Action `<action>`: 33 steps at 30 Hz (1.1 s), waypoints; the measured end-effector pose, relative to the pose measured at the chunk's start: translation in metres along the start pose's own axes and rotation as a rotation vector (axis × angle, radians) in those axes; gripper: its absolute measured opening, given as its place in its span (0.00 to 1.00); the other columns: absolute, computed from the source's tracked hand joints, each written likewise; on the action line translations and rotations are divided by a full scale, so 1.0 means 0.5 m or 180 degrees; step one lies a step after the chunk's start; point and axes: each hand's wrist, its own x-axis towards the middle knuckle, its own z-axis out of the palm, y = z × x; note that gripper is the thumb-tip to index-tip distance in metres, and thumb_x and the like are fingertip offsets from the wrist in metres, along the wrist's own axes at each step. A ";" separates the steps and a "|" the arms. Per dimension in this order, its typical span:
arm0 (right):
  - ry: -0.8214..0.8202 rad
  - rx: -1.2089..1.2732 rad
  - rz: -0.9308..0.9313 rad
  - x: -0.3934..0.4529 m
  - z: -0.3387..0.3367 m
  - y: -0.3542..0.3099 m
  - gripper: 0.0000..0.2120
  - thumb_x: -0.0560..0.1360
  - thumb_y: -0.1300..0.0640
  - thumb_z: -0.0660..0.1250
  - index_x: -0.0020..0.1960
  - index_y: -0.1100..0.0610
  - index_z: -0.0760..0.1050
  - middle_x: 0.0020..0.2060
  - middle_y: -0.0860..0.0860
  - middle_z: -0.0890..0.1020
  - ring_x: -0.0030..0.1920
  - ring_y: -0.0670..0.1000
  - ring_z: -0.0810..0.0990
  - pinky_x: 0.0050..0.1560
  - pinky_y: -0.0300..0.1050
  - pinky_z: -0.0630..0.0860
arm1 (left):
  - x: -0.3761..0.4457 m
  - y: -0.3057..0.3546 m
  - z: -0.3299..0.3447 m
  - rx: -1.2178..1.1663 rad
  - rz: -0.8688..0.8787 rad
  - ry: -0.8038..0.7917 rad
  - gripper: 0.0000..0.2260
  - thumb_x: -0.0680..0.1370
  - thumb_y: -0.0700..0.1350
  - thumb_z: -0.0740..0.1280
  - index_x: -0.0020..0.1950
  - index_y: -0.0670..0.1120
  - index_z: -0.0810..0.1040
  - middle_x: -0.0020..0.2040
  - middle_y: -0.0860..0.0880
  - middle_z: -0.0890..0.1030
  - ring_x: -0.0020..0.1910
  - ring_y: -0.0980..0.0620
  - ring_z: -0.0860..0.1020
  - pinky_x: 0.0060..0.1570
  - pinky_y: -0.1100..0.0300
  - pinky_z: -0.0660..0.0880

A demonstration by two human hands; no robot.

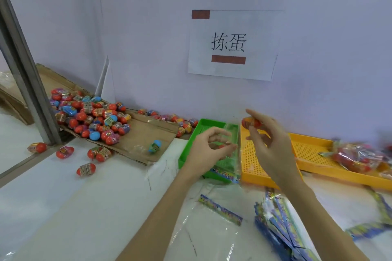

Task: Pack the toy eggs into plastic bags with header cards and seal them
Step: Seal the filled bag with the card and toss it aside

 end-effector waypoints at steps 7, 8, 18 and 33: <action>-0.0016 0.0160 0.0175 -0.038 -0.039 0.023 0.17 0.80 0.63 0.69 0.66 0.51 0.73 0.56 0.47 0.79 0.46 0.47 0.87 0.30 0.43 0.82 | -0.008 0.000 0.016 0.0356 0.0405 -0.0511 0.16 0.75 0.44 0.80 0.61 0.50 0.82 0.50 0.49 0.88 0.40 0.56 0.82 0.45 0.63 0.79; -0.0082 -0.0013 0.0081 -0.040 -0.039 0.023 0.16 0.80 0.63 0.70 0.64 0.50 0.74 0.55 0.47 0.79 0.44 0.47 0.86 0.29 0.42 0.81 | -0.008 -0.001 0.018 0.0373 0.0414 -0.0493 0.16 0.75 0.45 0.80 0.61 0.50 0.82 0.50 0.49 0.87 0.39 0.56 0.81 0.44 0.63 0.79; -0.0453 -0.0239 0.0291 -0.049 -0.057 0.017 0.13 0.80 0.59 0.70 0.61 0.46 0.79 0.55 0.43 0.79 0.45 0.42 0.85 0.36 0.38 0.82 | -0.004 0.001 0.015 0.0327 0.0533 -0.0255 0.20 0.72 0.47 0.81 0.61 0.51 0.82 0.49 0.49 0.87 0.44 0.54 0.84 0.46 0.62 0.80; -0.0985 -0.0258 0.0499 -0.049 -0.073 0.000 0.18 0.74 0.52 0.77 0.62 0.48 0.77 0.55 0.41 0.82 0.52 0.40 0.82 0.47 0.40 0.82 | -0.009 0.005 0.015 -0.0128 0.0094 -0.0490 0.18 0.72 0.46 0.81 0.61 0.52 0.85 0.57 0.51 0.87 0.54 0.51 0.86 0.51 0.59 0.83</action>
